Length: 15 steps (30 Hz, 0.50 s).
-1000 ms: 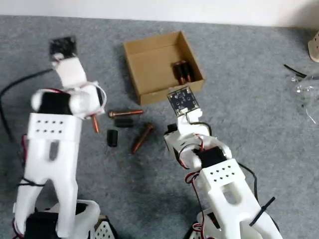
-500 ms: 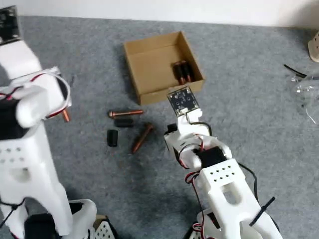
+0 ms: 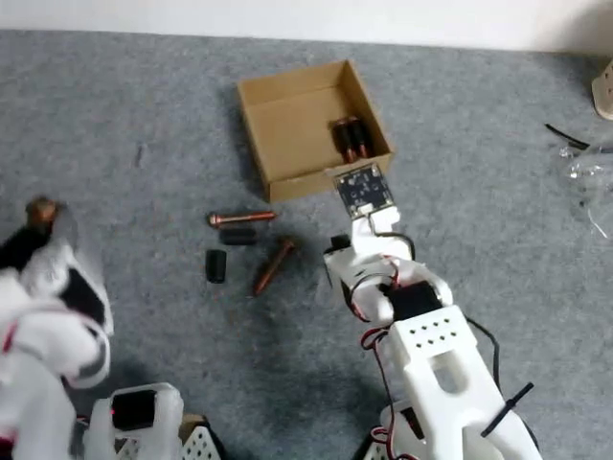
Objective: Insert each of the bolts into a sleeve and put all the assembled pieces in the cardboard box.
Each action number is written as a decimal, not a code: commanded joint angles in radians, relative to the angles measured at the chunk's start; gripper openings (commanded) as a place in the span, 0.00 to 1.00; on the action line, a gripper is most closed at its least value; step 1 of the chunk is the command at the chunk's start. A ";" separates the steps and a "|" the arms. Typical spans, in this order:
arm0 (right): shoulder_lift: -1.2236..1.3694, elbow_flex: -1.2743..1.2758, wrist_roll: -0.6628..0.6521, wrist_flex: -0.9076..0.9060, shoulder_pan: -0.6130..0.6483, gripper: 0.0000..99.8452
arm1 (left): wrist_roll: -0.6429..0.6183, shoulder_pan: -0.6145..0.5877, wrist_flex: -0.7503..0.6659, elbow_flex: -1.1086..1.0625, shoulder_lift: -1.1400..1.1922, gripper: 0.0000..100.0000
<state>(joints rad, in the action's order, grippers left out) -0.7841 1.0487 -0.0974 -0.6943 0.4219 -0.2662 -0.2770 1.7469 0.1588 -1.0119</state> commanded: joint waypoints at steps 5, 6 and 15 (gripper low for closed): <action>-0.058 -0.004 0.021 0.031 -0.013 0.00 | 0.025 -0.001 -0.002 -0.377 -0.300 0.01; -0.081 0.005 0.021 0.028 -0.013 0.00 | 0.026 -0.001 -0.002 -0.421 -0.335 0.01; -0.636 0.255 0.014 0.027 0.033 0.00 | 0.087 -0.007 -0.081 -0.773 -0.680 0.01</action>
<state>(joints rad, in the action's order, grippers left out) -1.2121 1.2666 -0.0852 -0.6943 0.4219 -0.2048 -0.2770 1.7377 -0.4887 -1.5673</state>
